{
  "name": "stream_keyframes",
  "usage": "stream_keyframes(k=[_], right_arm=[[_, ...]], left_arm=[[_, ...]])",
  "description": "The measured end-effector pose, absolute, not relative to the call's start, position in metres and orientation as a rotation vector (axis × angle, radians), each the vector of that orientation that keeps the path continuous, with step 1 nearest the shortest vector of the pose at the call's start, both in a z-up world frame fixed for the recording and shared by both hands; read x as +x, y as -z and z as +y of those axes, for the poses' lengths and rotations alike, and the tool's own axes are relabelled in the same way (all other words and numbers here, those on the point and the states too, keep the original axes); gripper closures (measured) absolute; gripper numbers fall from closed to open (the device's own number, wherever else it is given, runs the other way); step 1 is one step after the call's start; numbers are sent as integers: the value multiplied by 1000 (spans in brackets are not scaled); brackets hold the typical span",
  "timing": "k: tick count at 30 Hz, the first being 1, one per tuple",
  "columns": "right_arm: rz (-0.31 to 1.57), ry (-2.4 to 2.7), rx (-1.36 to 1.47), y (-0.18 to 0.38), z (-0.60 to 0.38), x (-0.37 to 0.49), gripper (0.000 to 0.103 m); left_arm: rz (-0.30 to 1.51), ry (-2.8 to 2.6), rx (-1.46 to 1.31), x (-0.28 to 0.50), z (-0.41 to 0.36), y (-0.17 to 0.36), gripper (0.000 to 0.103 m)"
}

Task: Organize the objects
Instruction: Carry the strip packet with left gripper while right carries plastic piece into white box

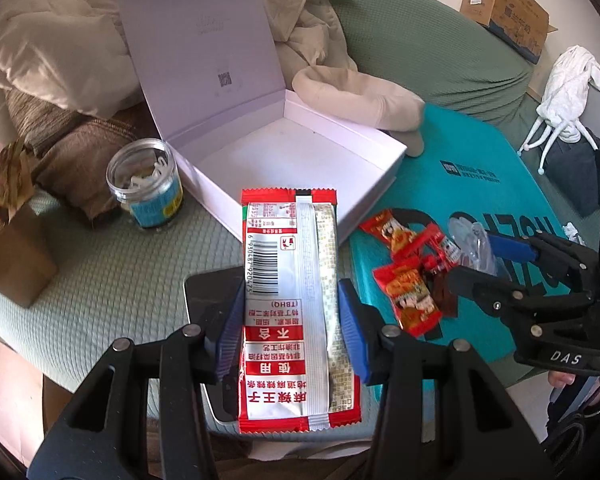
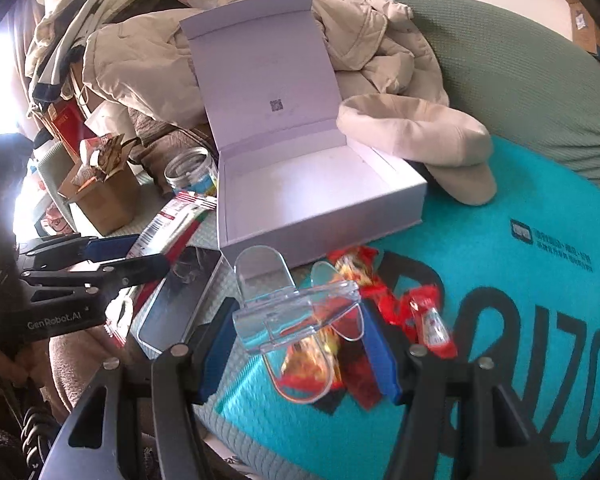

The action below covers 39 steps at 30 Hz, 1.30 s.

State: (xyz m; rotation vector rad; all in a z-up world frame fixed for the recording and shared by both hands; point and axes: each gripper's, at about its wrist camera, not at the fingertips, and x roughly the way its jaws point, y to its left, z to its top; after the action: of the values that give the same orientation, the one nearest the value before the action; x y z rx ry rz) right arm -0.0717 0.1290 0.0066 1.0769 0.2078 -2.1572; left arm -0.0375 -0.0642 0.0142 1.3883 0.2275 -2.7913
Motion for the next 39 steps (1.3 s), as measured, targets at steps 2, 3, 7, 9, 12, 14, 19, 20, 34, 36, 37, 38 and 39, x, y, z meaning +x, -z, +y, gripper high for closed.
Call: stream_keyframes(k=[2,3,7,9,12,14,19,20,34,36,37,38,39], right_arm=[[207,2155,1068,-9,123,-78,41],[209,2155,1063,-10,120,-81,41],[216,2156,1045,-14,107,-94,41],[219,2156,1037,-15,101,-102,41],[225,2159,1025,-18,94,-113,41],[231,2159,1020,-20,89,-121,41],[264,2154,998,-23,73,-138,41],[273,2152,996,-23,69,-141,41],[316,2131,1009,-16,32,-192,41],[321,2130,1013,-13,25,-200,41],[325,2130,1018,-12,22,-203,41],[329,2129,1019,-11,20,-205,41],[332,2124,1023,-9,17,-209,41]], left_arm=[[215,2797,1394,-47,-70,-16,59],[207,2801,1395,-52,-72,-17,59],[179,2819,1399,-68,-79,-21,59],[174,2826,1404,-77,-82,-21,59],[184,2837,1425,-90,-87,-19,59],[205,2844,1439,-98,-90,-18,59],[180,2857,1454,-119,-93,-15,59],[179,2858,1458,-123,-94,-14,59],[160,2829,1464,-183,-120,-1,59],[140,2825,1464,-188,-121,1,59],[133,2824,1466,-191,-121,3,59],[130,2823,1467,-194,-122,5,59],[129,2822,1470,-197,-122,6,59]])
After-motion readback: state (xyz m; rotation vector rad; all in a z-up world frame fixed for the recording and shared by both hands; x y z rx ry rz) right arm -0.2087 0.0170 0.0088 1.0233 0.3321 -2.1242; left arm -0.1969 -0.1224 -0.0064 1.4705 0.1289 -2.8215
